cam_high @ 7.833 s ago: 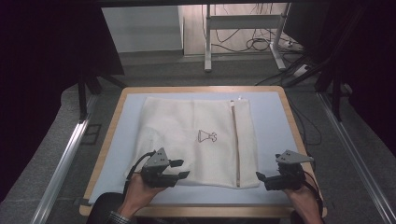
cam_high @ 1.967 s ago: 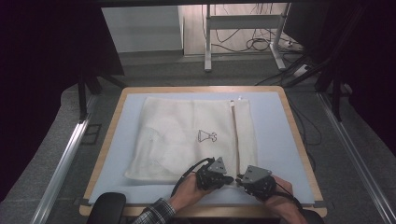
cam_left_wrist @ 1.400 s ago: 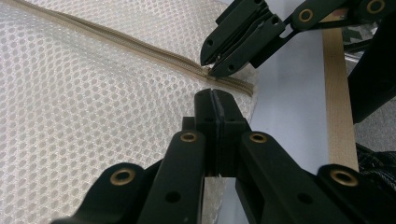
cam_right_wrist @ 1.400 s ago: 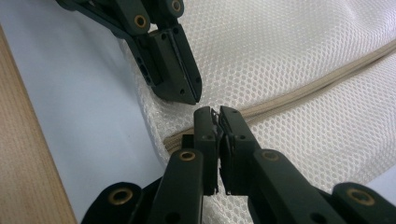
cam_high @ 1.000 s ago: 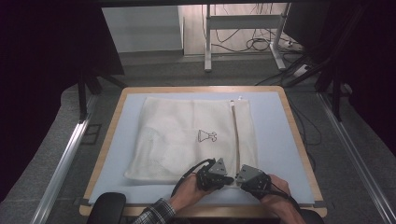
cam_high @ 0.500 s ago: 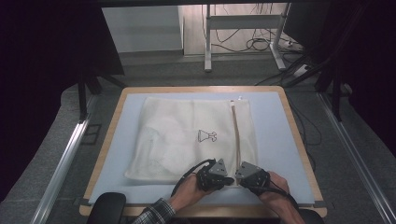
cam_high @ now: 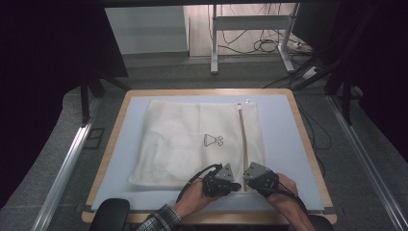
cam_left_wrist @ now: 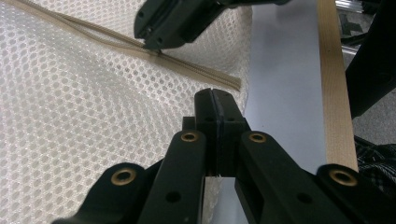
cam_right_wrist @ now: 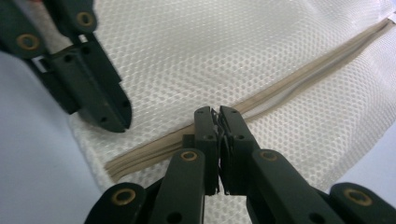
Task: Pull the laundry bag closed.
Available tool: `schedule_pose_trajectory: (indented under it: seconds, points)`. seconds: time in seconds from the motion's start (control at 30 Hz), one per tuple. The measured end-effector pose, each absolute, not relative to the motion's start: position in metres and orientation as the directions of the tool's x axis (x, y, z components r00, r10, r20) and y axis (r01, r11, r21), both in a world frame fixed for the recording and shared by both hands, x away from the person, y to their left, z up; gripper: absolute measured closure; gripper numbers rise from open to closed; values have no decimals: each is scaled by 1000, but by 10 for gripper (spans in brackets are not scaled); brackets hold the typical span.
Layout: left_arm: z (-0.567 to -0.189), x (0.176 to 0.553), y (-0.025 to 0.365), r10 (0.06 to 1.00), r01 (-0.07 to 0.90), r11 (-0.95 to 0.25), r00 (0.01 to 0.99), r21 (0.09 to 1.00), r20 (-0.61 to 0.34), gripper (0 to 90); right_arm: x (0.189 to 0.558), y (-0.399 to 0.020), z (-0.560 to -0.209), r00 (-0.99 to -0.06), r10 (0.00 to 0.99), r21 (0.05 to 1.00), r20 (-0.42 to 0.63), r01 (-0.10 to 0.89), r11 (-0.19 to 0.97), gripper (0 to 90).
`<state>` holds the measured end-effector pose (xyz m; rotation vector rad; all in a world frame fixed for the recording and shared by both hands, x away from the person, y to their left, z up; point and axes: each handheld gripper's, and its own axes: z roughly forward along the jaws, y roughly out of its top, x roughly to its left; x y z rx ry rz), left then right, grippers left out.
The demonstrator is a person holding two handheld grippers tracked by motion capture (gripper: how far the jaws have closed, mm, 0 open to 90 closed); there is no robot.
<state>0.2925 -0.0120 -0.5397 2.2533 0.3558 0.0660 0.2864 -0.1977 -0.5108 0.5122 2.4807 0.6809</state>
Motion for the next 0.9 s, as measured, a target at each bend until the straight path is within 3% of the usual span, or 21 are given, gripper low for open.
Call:
schedule_pose_trajectory:
  seconds: [0.9]
  points:
    - [-540,291,-13,280,230,-607,958,760,-66,900,311,-199,-511,-779,510,575,-364,243,781,862]
